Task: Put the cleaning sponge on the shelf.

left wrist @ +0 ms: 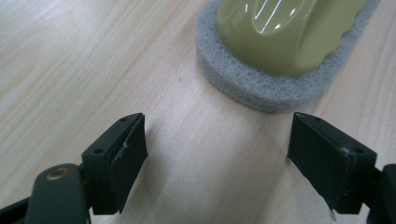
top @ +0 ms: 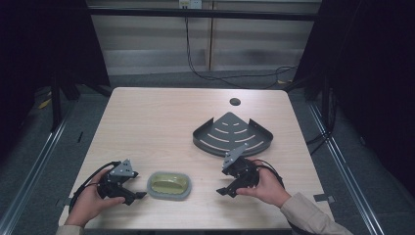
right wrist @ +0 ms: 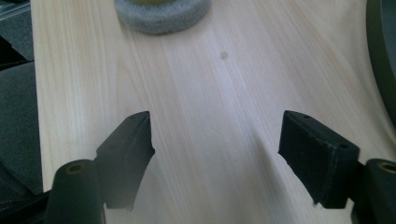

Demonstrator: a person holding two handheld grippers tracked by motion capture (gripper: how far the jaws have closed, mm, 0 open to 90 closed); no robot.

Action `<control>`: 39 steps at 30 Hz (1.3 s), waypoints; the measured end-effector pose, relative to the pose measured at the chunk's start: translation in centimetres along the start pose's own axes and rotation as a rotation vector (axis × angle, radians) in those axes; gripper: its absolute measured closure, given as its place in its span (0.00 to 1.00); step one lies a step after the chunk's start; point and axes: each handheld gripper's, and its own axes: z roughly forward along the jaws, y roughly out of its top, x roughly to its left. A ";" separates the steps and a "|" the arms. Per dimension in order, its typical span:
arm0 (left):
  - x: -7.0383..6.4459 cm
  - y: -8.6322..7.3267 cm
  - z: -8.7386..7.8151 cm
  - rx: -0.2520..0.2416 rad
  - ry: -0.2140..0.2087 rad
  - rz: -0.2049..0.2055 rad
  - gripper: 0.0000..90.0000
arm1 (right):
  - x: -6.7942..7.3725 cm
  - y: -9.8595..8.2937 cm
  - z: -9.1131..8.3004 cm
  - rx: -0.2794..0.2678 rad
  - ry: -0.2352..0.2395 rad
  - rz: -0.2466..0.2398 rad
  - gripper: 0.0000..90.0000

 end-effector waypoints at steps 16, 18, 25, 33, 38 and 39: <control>0.2 -1.3 0.1 -0.099 -0.002 0.016 0.16 | 0.6 6.6 2.0 0.064 0.059 -0.055 0.46; 0.2 -1.4 0.1 -0.105 -0.003 0.018 0.16 | 0.8 7.3 2.4 0.078 0.066 -0.060 0.48; 0.2 -1.6 0.1 -0.112 -0.003 0.018 0.16 | 1.3 9.0 3.6 0.139 0.072 -0.088 0.52; 0.2 -1.6 0.1 -0.113 -0.003 0.021 0.15 | 1.7 10.5 4.6 0.169 0.095 -0.105 0.55; 0.2 -1.6 0.1 -0.118 -0.006 0.021 0.15 | 2.2 11.7 5.0 0.183 0.109 -0.123 0.55; 0.2 -1.6 0.1 -0.118 -0.006 0.022 0.15 | 2.4 11.9 5.1 0.183 0.109 -0.123 0.55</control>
